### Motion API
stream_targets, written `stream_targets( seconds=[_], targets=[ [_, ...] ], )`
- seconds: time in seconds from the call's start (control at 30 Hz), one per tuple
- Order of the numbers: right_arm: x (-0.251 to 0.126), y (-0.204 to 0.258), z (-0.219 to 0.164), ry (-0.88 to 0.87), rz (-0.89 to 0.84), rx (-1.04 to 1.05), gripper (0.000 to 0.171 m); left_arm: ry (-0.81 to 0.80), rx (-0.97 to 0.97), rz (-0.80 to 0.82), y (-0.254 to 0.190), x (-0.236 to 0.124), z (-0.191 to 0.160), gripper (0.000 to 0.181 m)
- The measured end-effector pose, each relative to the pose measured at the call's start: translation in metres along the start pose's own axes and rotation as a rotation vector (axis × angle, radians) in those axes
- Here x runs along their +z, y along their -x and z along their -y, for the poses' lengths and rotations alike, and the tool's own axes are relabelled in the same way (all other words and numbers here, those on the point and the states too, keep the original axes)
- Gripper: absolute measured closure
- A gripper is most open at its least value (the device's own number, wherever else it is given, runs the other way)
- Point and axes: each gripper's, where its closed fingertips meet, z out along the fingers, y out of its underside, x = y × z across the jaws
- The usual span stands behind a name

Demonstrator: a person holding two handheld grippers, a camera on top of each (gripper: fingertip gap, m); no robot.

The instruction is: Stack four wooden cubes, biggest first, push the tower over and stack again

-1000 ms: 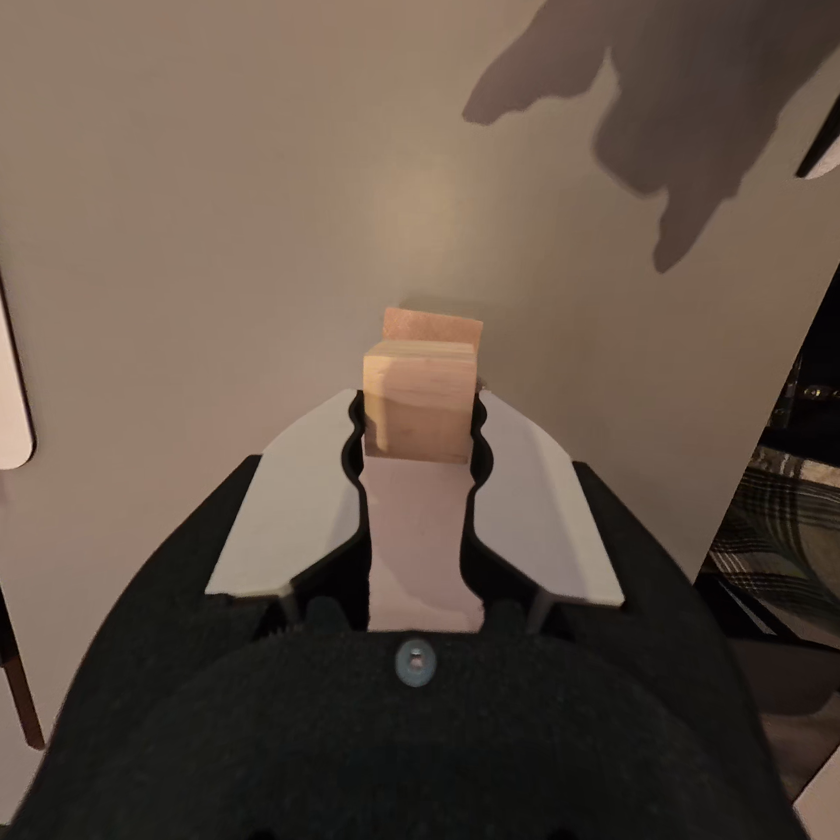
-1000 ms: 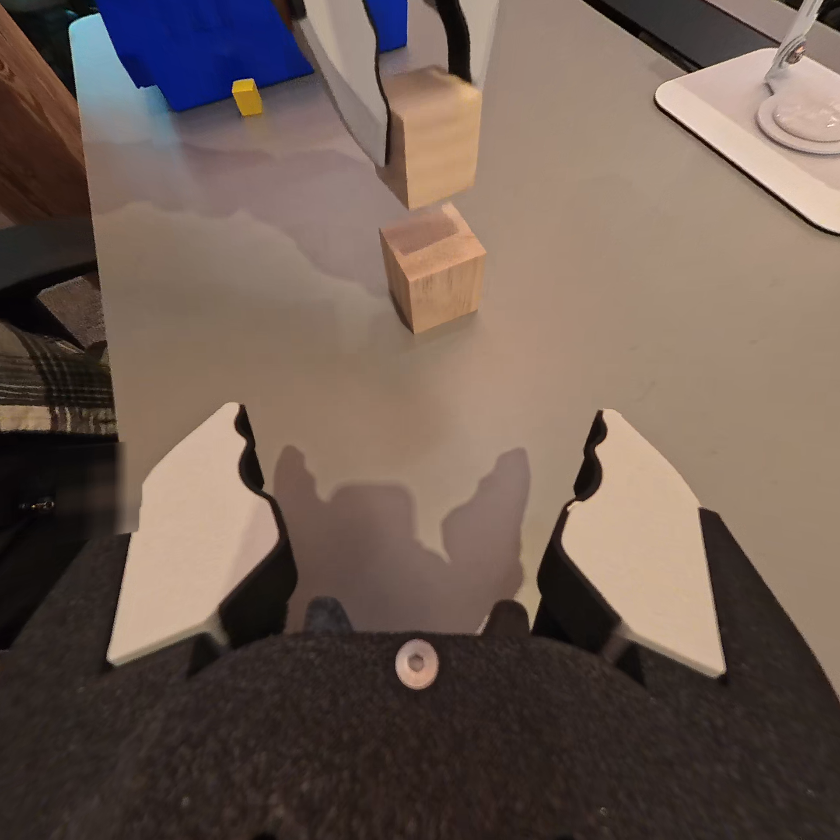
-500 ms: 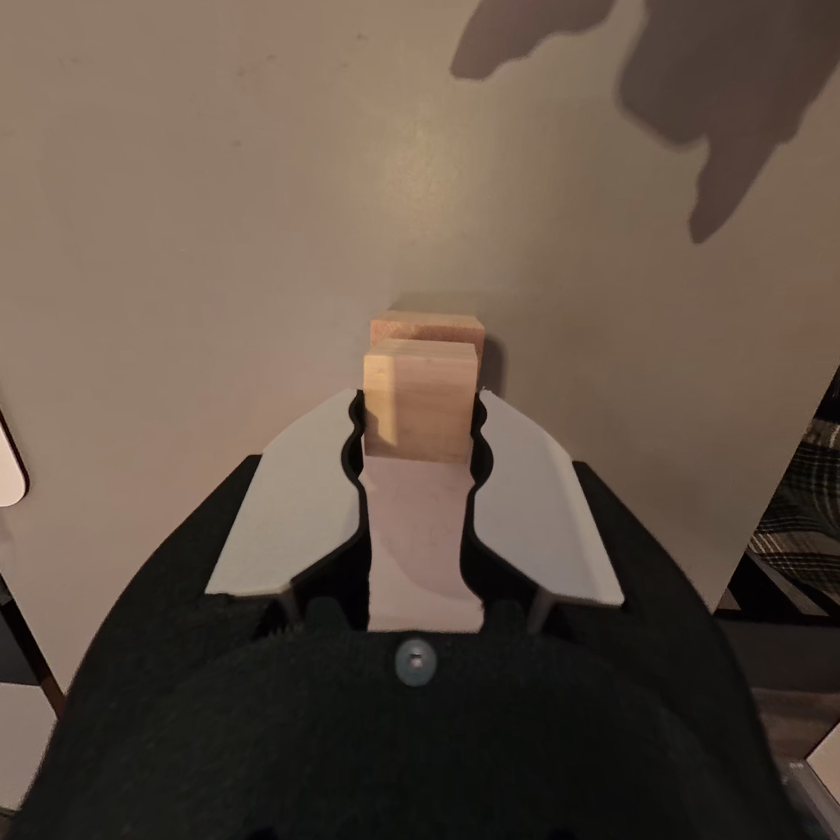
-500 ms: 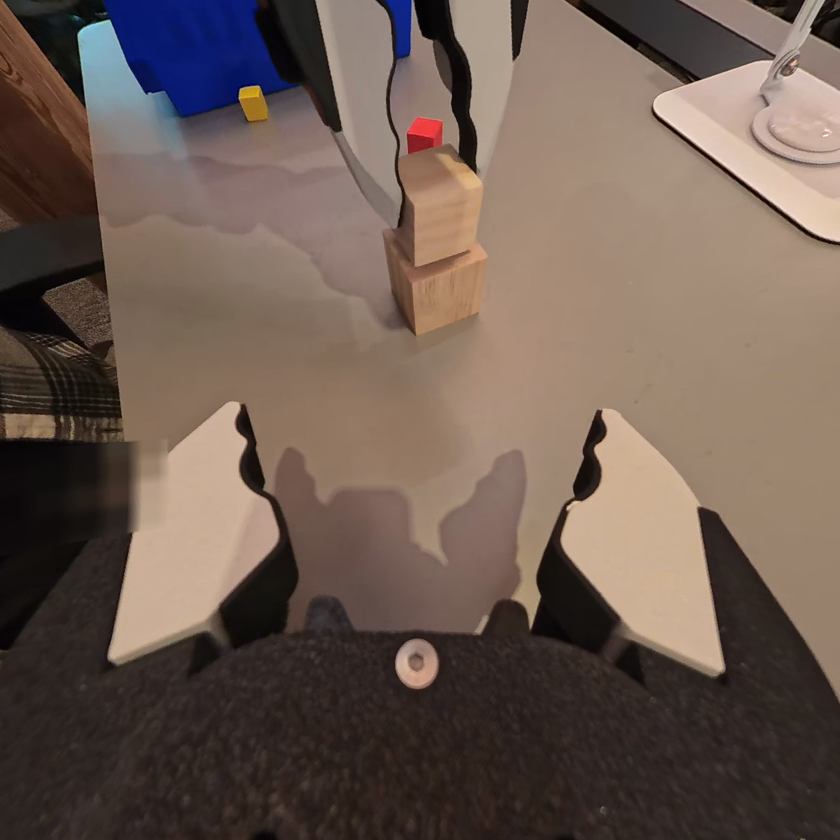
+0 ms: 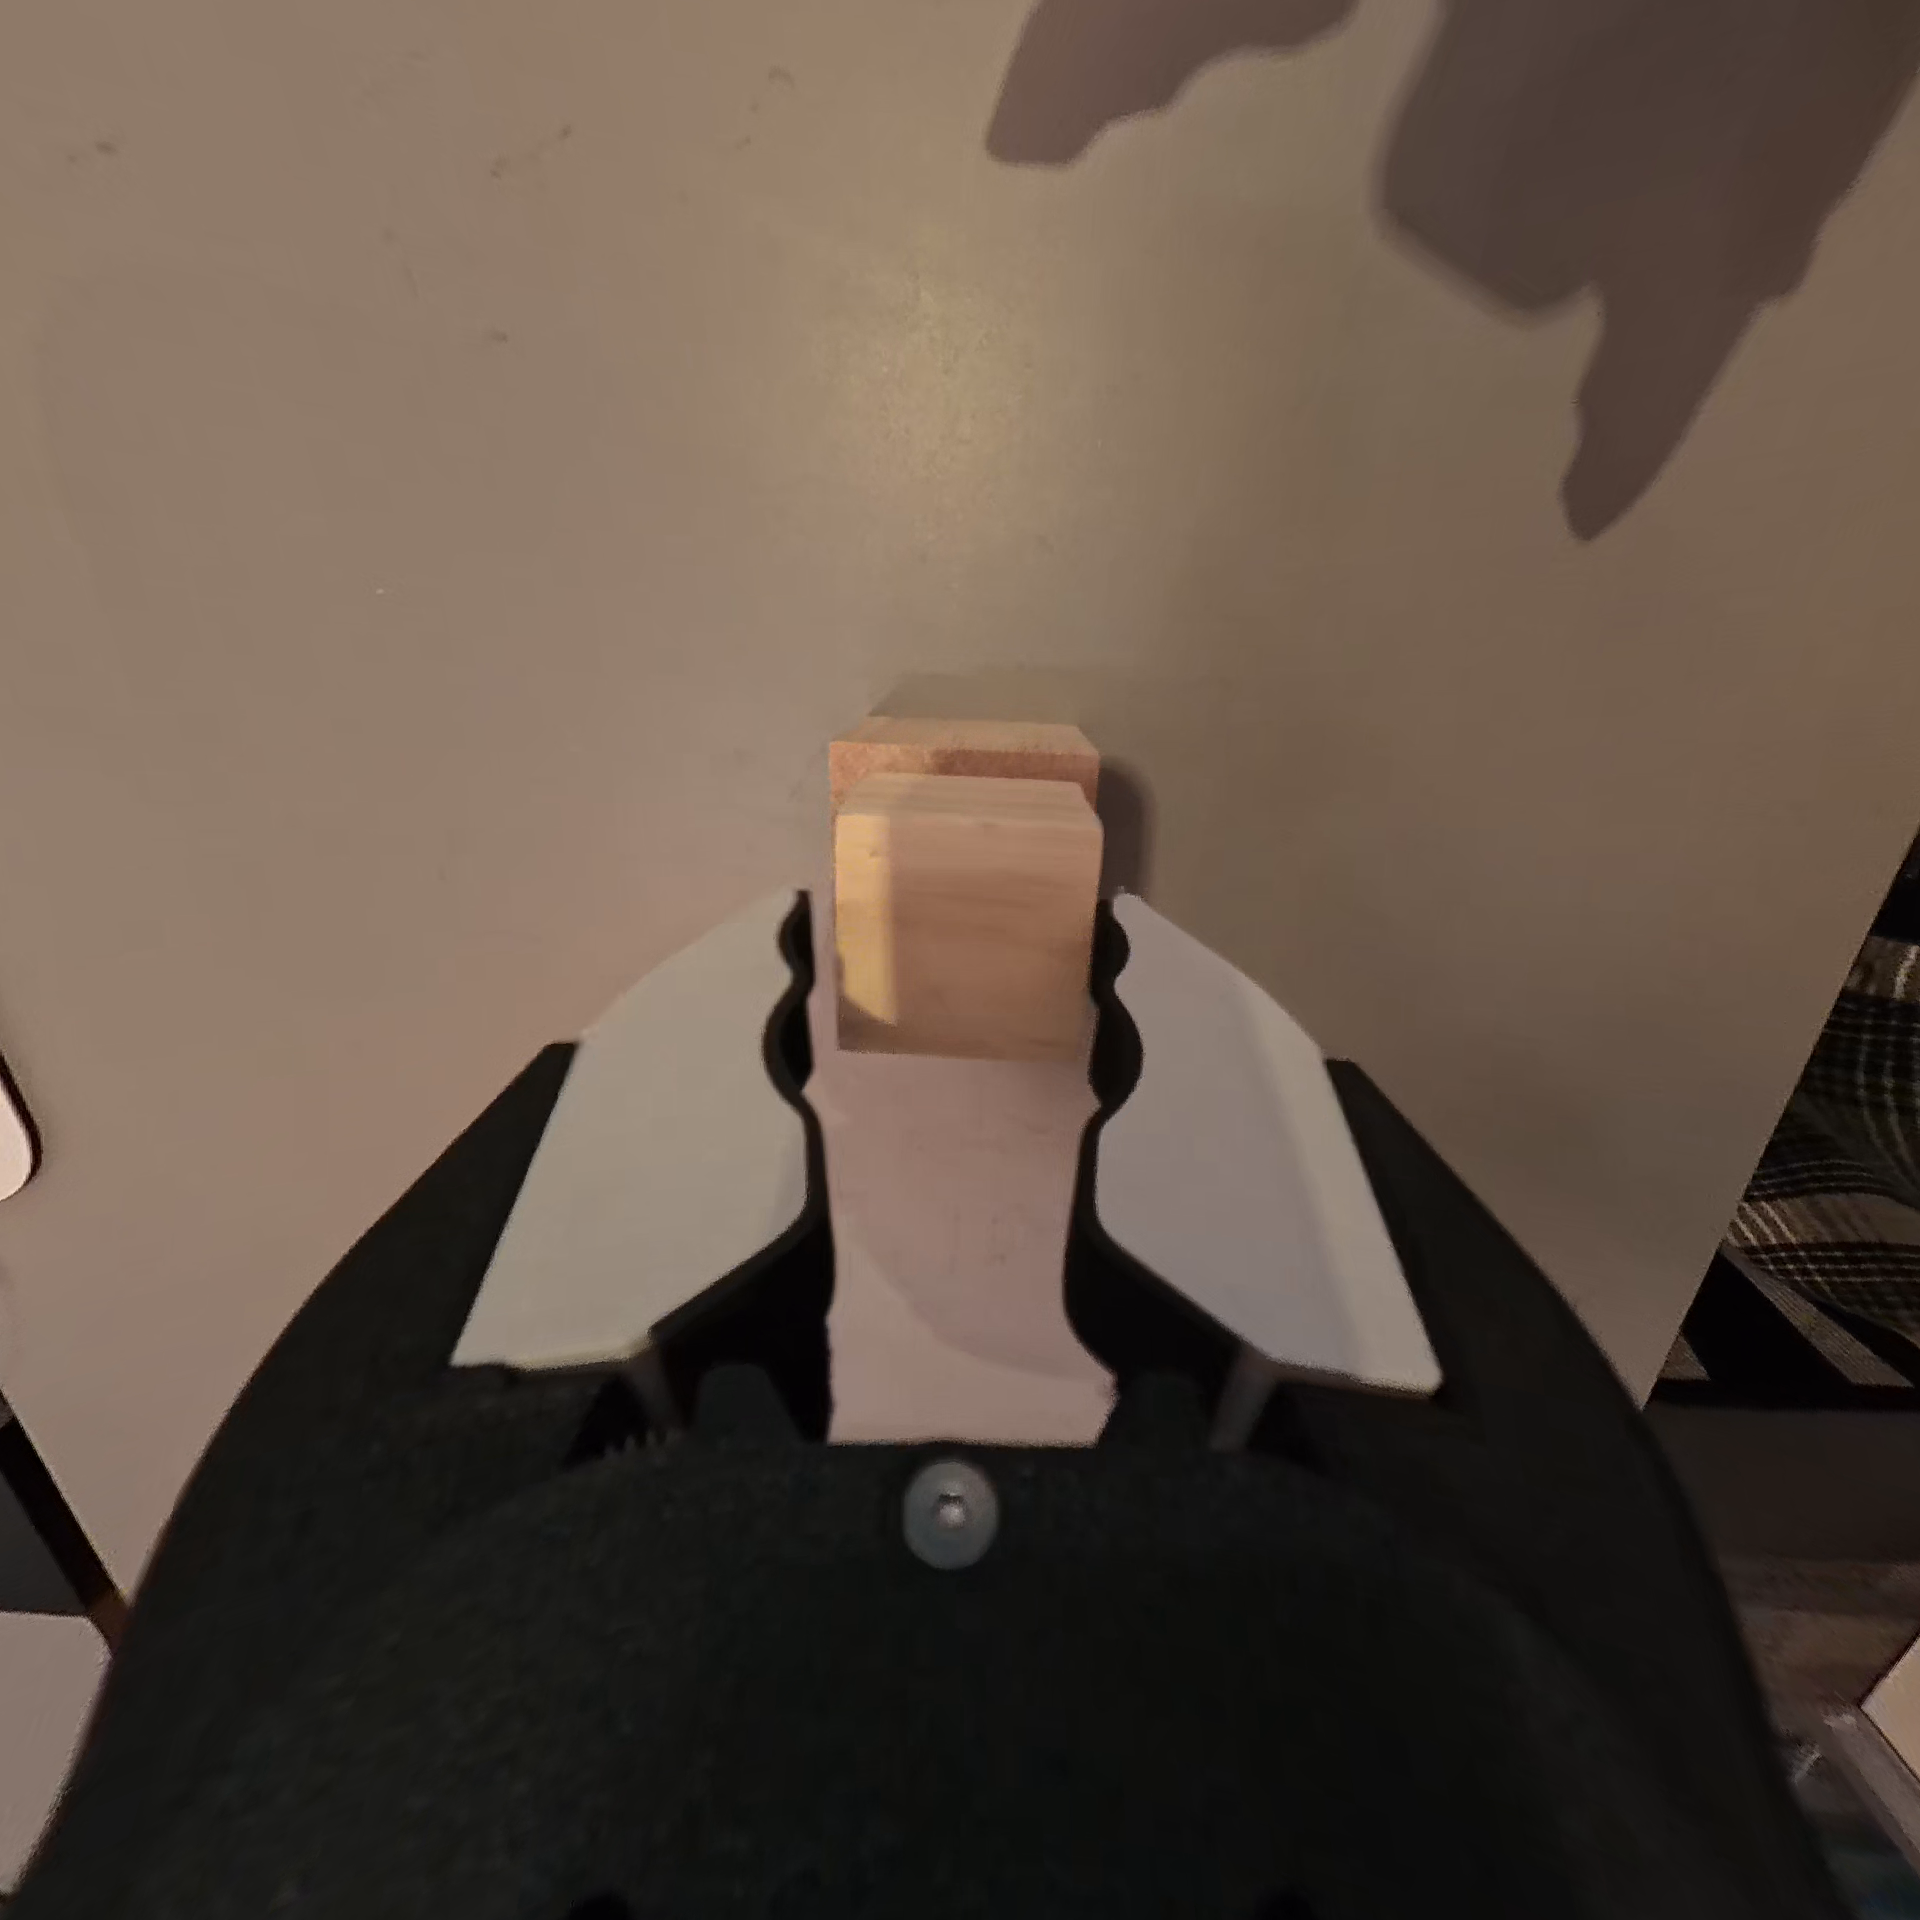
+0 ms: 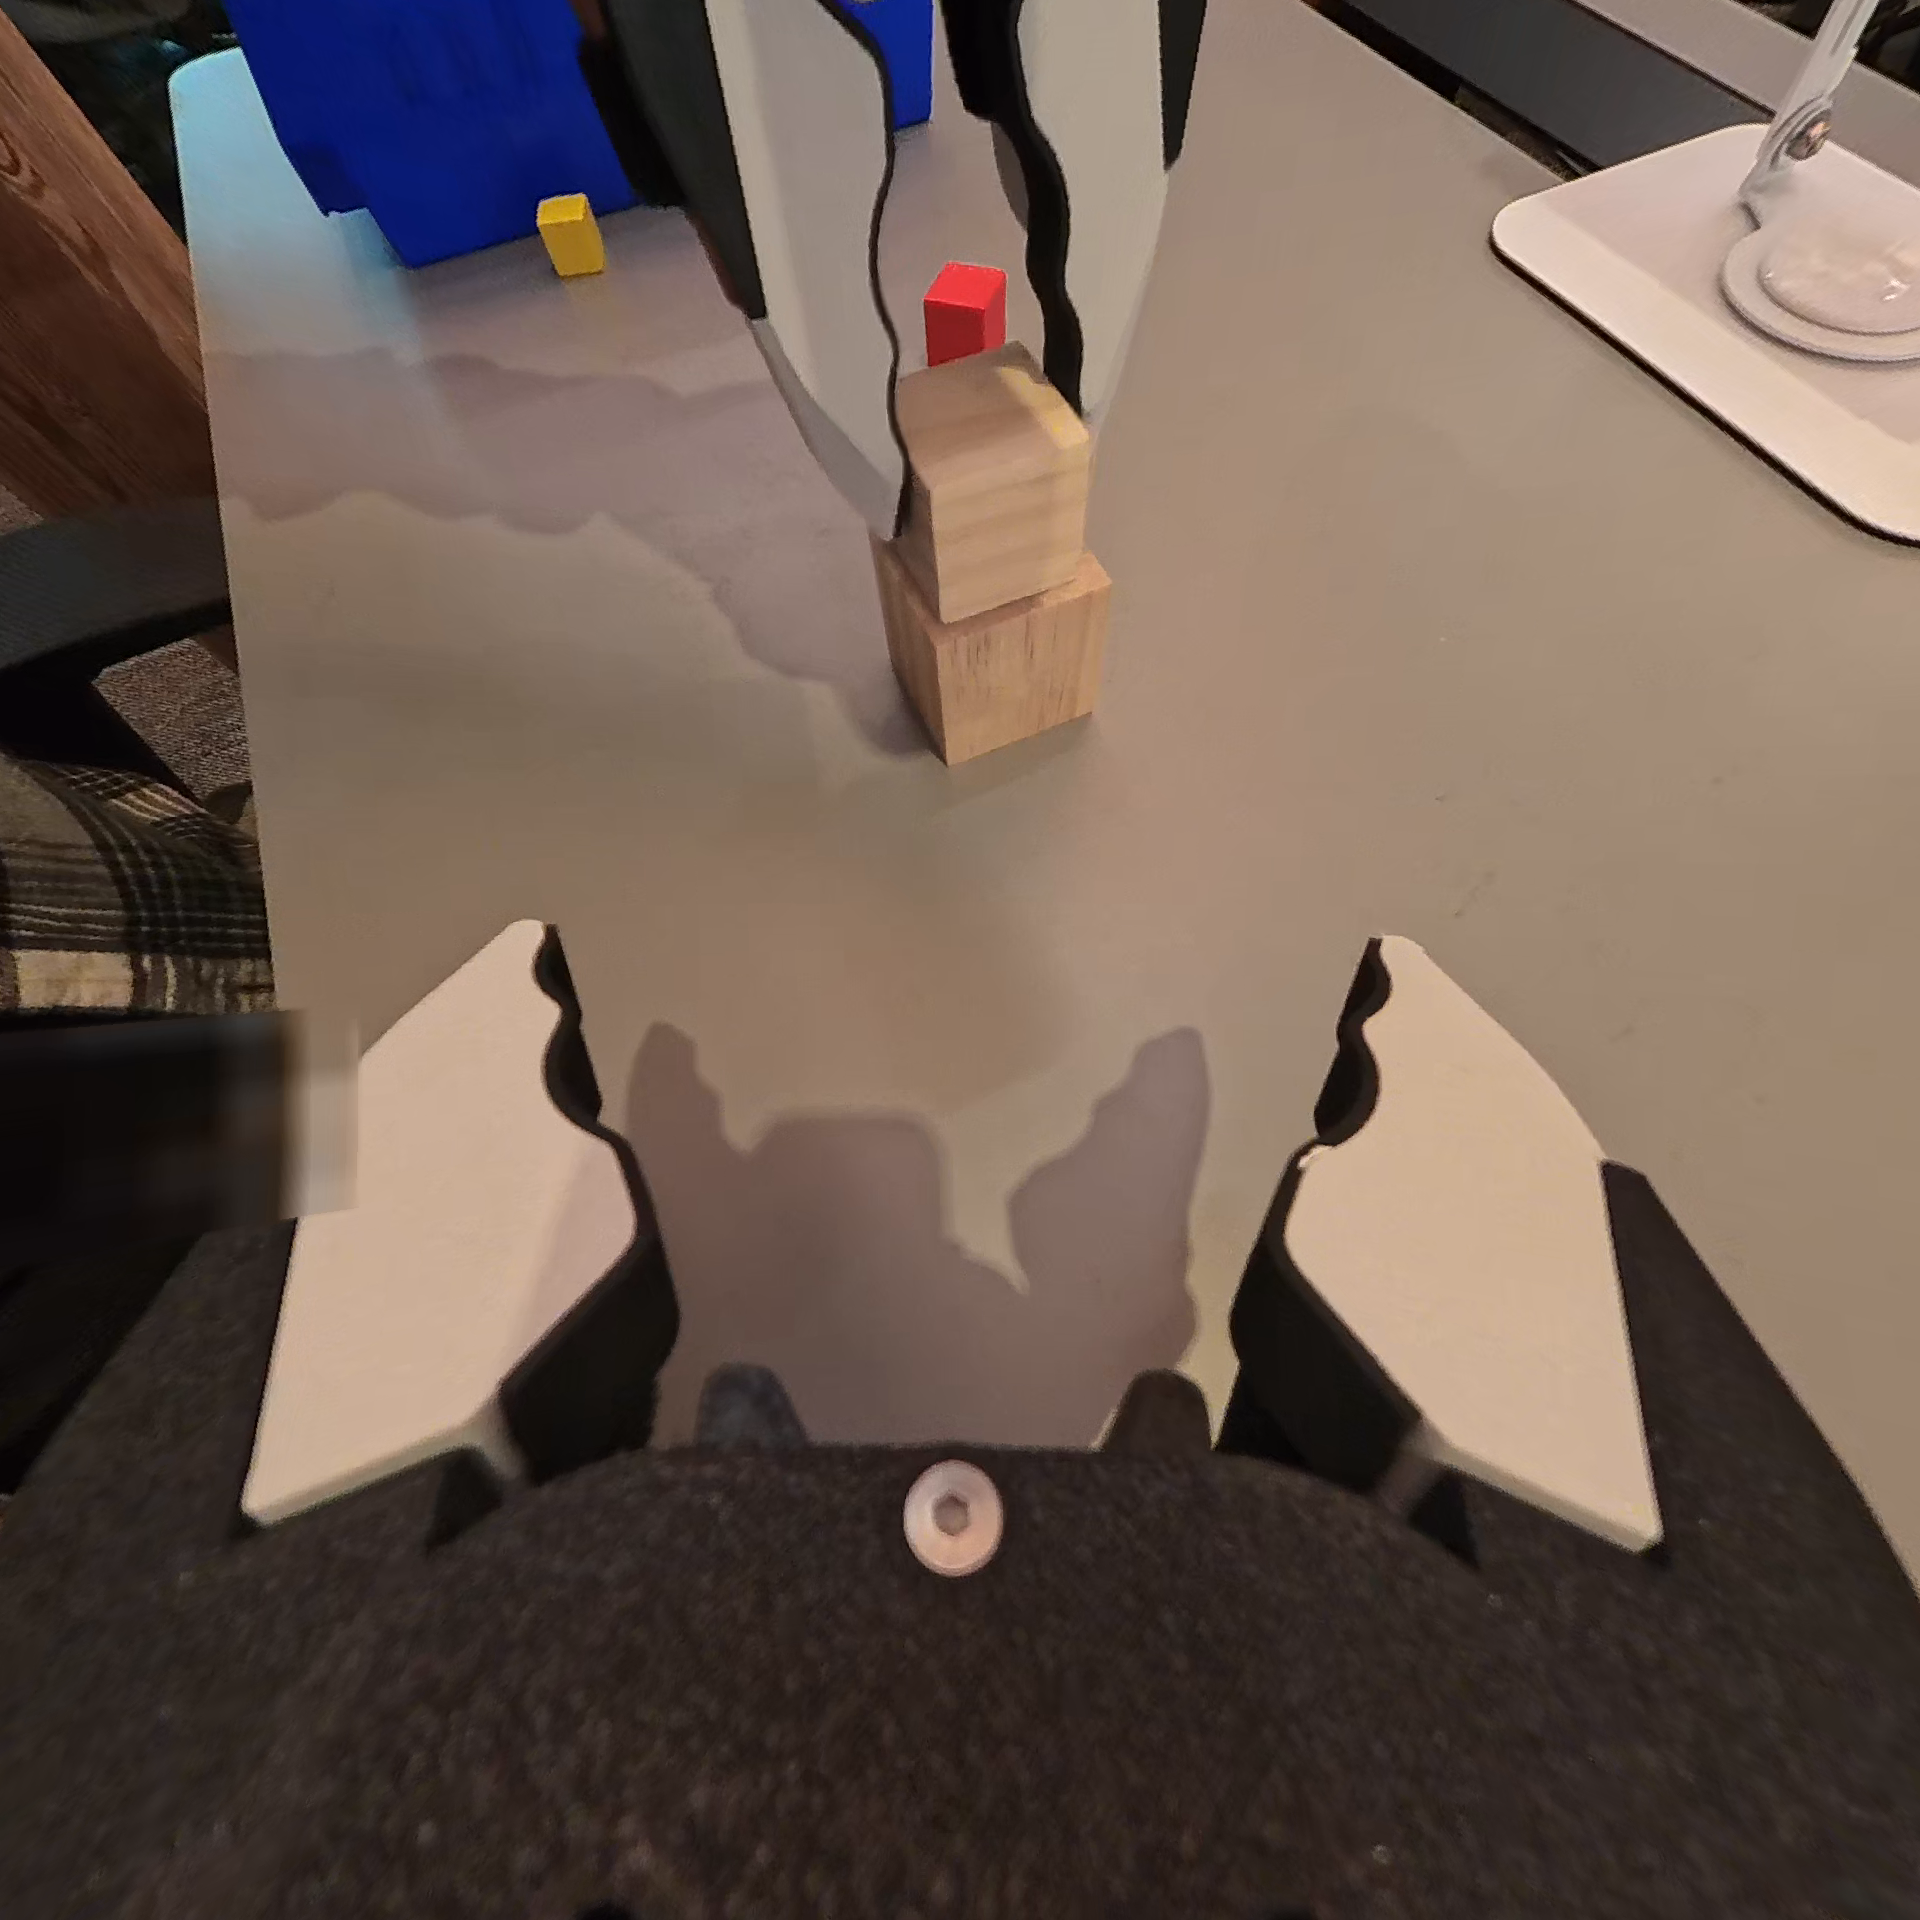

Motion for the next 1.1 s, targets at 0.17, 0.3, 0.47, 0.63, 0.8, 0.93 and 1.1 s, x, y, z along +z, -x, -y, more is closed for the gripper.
stream_targets(
  seconds=[0.17,0.3,0.47,0.63,0.8,0.93,1.1],
  targets=[
    [-0.002,-0.001,0.000,-0.003,-0.005,0.002,0.035,-0.038,-0.051,0.066,0.015,-0.013,-0.009,0.107],
    [-0.006,-0.004,0.001,-0.017,-0.016,0.004,0.035,-0.138,-0.201,0.126,0.041,-0.042,-0.036,0.104],
    [-0.011,-0.009,0.007,-0.063,-0.029,0.015,0.035,-0.209,-0.410,0.139,0.062,-0.052,-0.096,0.112],
    [-0.013,-0.007,0.008,-0.068,-0.033,0.007,0.035,-0.166,-0.529,0.122,0.064,-0.028,-0.142,0.113],
    [-0.011,-0.006,0.008,-0.056,-0.033,0.006,0.035,-0.176,-0.580,0.110,0.064,-0.012,-0.149,0.115],
    [-0.008,-0.006,0.006,-0.050,-0.028,0.008,0.036,-0.195,-0.532,0.095,0.057,-0.010,-0.137,0.114],
    [-0.006,-0.004,0.004,-0.039,-0.018,0.004,0.036,-0.197,-0.456,0.083,0.053,-0.014,-0.124,0.113]
  ],
)
